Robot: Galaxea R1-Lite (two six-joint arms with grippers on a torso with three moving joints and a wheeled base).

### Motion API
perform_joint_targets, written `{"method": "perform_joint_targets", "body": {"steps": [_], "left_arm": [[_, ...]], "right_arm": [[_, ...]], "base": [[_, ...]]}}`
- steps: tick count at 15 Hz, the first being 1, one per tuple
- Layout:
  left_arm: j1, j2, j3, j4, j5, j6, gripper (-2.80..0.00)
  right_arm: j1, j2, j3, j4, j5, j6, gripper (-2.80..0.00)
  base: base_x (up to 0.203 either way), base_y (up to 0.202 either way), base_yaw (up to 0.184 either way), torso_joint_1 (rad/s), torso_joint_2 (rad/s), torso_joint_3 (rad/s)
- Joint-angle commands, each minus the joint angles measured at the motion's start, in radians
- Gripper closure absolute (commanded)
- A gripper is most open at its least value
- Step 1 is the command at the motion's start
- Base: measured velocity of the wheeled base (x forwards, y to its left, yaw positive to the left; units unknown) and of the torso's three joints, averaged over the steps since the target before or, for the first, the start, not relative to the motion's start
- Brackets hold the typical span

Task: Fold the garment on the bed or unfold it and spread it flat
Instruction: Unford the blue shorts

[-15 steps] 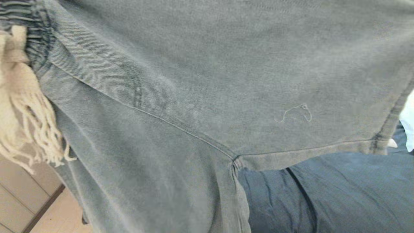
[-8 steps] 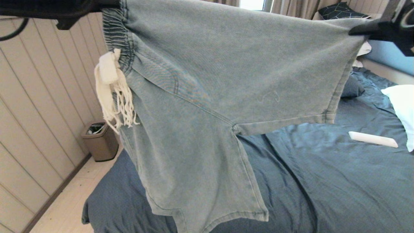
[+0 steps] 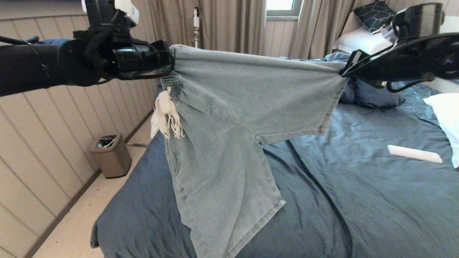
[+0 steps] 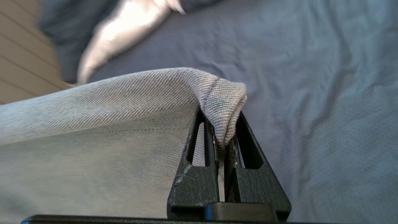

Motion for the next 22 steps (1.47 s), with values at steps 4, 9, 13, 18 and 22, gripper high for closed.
{"method": "perform_joint_targets", "body": {"steps": [4,9,13,18,22], "left_arm": [[0.022,0.158,-0.004,-0.091,-0.008,0.035,0.00],[0.032,0.248,-0.009,-0.142,-0.045,0.040,0.00],[0.047,0.278,-0.009,-0.171,-0.048,0.090,0.00],[0.054,0.305,-0.010,-0.153,-0.081,0.100,0.00],[0.053,0.313,-0.010,-0.149,-0.065,0.104,0.00]], "right_arm": [[-0.009,0.204,-0.009,-0.083,-0.003,-0.023,0.00],[-0.018,0.281,-0.009,-0.136,-0.004,-0.043,0.00],[-0.017,0.329,-0.016,-0.174,-0.004,-0.052,0.00],[-0.019,0.351,-0.017,-0.199,-0.005,-0.055,-2.80],[-0.020,0.359,-0.017,-0.202,-0.004,-0.064,-2.80]], "base": [[0.000,0.000,0.000,0.000,0.00,0.000],[0.000,0.000,0.000,0.000,0.00,0.000],[0.000,0.000,0.000,0.000,0.00,0.000],[0.000,0.000,0.000,0.000,0.00,0.000],[0.000,0.000,0.000,0.000,0.00,0.000]]}}
